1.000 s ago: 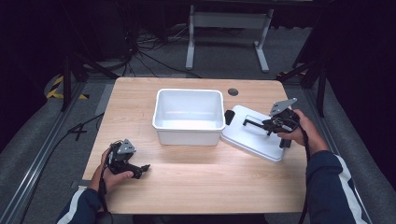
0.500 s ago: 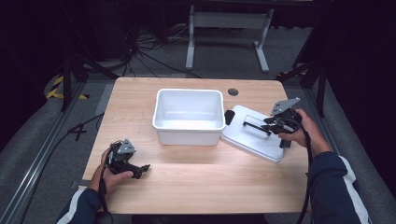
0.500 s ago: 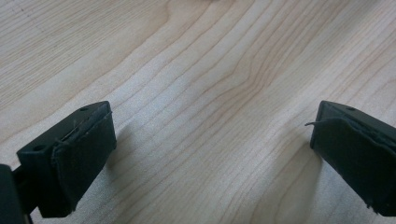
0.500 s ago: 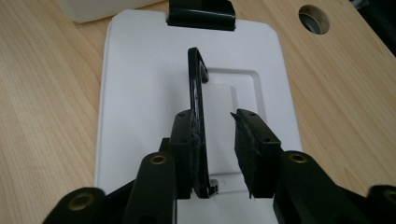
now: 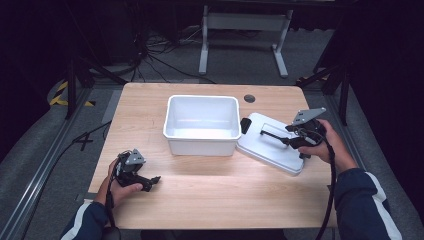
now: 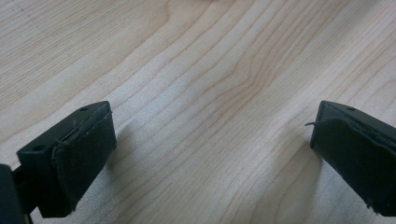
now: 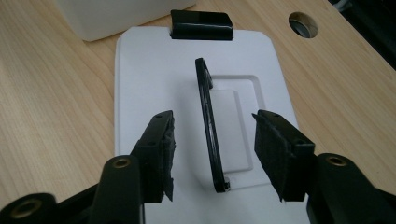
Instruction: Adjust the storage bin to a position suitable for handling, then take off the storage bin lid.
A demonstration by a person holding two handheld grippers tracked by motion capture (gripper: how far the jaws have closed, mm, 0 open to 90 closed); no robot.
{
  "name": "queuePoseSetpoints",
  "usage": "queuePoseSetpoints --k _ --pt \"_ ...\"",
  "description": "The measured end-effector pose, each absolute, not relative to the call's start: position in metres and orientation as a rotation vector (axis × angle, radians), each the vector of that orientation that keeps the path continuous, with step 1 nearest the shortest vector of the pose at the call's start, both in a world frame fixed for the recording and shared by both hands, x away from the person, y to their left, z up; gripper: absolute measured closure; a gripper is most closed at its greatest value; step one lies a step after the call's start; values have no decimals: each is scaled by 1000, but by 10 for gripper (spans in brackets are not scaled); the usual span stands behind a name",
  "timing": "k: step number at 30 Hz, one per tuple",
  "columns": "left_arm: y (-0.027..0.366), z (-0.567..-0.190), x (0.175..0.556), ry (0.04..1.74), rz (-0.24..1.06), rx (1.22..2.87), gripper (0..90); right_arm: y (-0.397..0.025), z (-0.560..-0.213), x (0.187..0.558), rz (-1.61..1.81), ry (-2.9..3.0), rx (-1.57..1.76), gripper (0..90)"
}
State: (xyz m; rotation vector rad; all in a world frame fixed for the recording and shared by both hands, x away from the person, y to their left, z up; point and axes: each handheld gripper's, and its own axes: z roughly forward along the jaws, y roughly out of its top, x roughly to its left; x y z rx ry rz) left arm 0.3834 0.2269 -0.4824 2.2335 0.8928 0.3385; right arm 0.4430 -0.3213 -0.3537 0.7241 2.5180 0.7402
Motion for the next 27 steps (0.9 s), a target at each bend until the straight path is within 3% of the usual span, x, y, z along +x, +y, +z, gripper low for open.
queuePoseSetpoints --k 4,27 --pt "227 -482 383 891 339 2233 6 -322 -351 436 748 2506 713 418" --pt "227 -482 383 886 339 2239 6 -342 -363 384 781 2418 712 364"
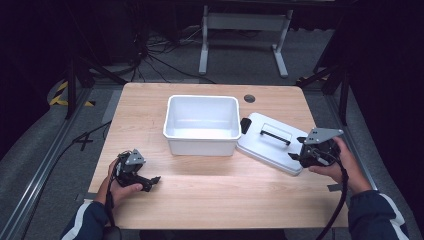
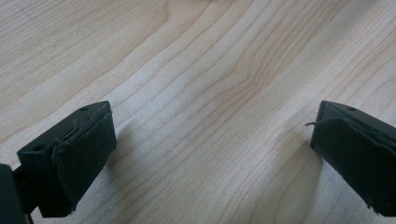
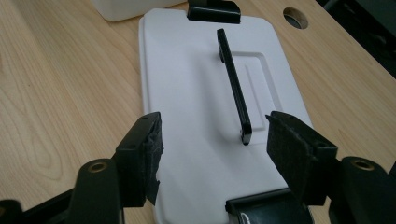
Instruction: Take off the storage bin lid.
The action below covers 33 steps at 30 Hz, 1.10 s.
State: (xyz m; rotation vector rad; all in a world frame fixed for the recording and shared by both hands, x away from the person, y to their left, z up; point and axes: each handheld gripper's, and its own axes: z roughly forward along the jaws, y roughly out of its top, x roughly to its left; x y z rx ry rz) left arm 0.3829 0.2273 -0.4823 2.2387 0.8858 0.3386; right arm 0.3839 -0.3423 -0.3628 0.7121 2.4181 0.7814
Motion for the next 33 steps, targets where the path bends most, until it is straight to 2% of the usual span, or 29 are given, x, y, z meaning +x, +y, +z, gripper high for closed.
queuePoseSetpoints --k 11,21,33 --pt "228 -482 383 876 346 2245 7 -362 -380 363 798 2388 749 339" --pt "228 -482 383 877 345 2245 6 -374 -411 336 841 2378 759 316" --pt "227 -482 383 882 333 2240 4 -382 -453 324 892 2283 958 206"
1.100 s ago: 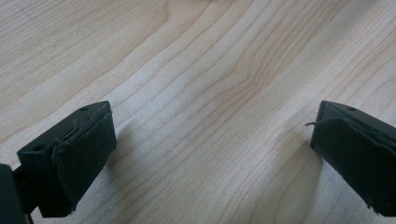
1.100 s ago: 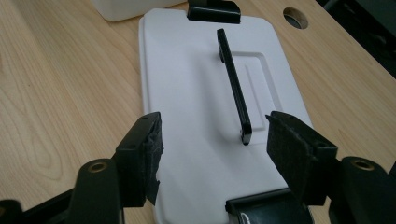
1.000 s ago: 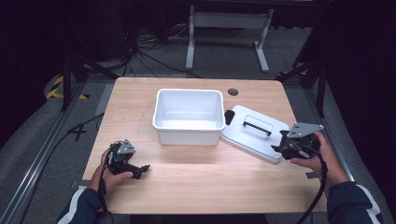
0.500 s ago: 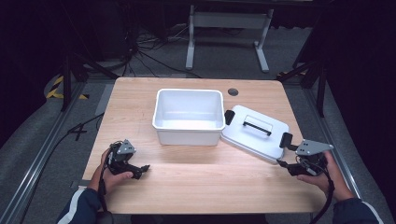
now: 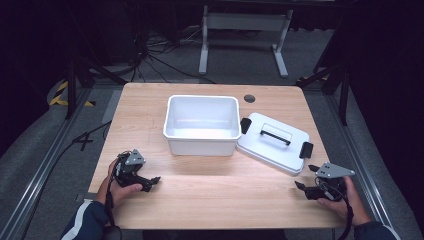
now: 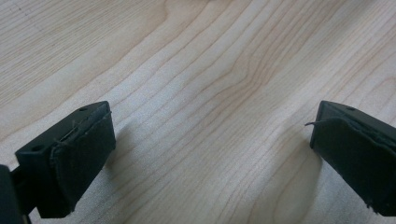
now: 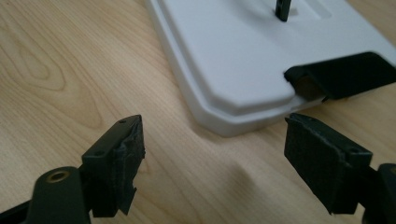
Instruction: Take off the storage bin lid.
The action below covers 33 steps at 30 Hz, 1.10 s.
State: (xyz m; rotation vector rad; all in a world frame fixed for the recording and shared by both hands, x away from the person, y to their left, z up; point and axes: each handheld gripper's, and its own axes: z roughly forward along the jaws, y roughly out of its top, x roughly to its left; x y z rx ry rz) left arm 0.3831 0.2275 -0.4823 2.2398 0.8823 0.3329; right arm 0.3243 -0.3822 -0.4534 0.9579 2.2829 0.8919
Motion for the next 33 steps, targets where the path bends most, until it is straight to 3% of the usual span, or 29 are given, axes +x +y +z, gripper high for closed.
queuePoseSetpoints --k 7,33 --pt "227 -482 383 883 334 2239 3 -390 -467 322 974 2288 1030 202" --pt "227 -482 383 887 332 2241 1 -393 -468 326 1006 2325 1099 188"
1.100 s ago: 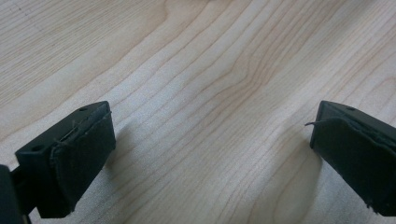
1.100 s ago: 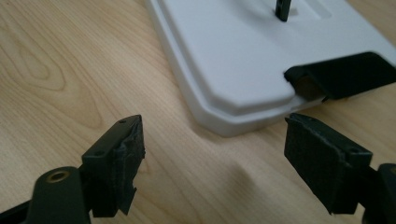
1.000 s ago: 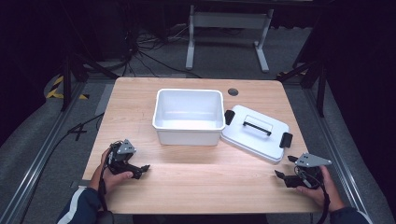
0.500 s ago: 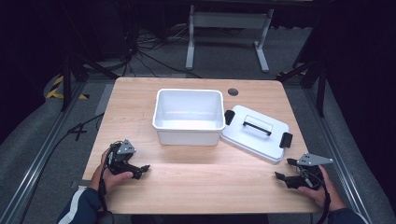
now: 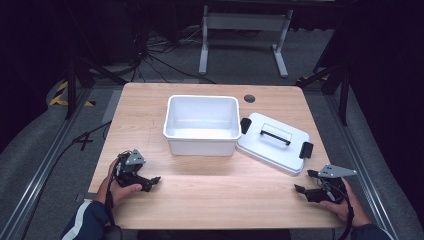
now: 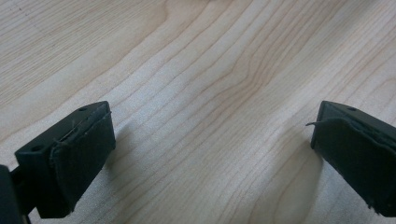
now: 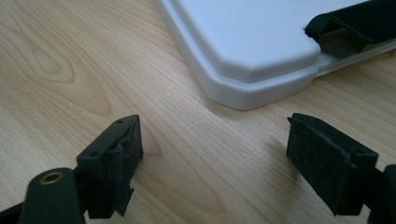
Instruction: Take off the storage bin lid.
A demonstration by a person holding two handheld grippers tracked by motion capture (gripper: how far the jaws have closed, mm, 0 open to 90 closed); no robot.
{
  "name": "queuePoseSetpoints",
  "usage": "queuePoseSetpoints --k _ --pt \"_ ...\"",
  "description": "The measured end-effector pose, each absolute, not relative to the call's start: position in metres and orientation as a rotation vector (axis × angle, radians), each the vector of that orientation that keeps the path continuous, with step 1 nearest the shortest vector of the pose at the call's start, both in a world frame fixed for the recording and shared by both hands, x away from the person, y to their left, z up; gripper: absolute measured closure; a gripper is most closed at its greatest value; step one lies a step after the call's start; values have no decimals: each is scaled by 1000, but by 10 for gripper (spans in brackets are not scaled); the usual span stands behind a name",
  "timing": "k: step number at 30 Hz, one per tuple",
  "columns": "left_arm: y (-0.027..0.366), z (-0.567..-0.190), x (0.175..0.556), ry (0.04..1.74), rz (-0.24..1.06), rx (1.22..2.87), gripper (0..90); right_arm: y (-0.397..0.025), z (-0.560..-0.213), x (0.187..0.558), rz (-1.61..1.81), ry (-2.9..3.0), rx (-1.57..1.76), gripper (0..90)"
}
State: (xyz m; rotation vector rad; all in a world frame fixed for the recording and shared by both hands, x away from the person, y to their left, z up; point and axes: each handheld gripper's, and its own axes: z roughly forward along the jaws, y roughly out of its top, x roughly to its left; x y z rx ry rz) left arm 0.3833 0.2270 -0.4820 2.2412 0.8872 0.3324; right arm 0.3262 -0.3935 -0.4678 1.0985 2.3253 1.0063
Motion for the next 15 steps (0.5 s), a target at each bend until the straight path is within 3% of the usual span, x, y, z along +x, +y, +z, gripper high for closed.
queuePoseSetpoints --k 15 --pt "226 -482 384 909 337 2239 2 -394 -468 327 1007 2327 1094 186"
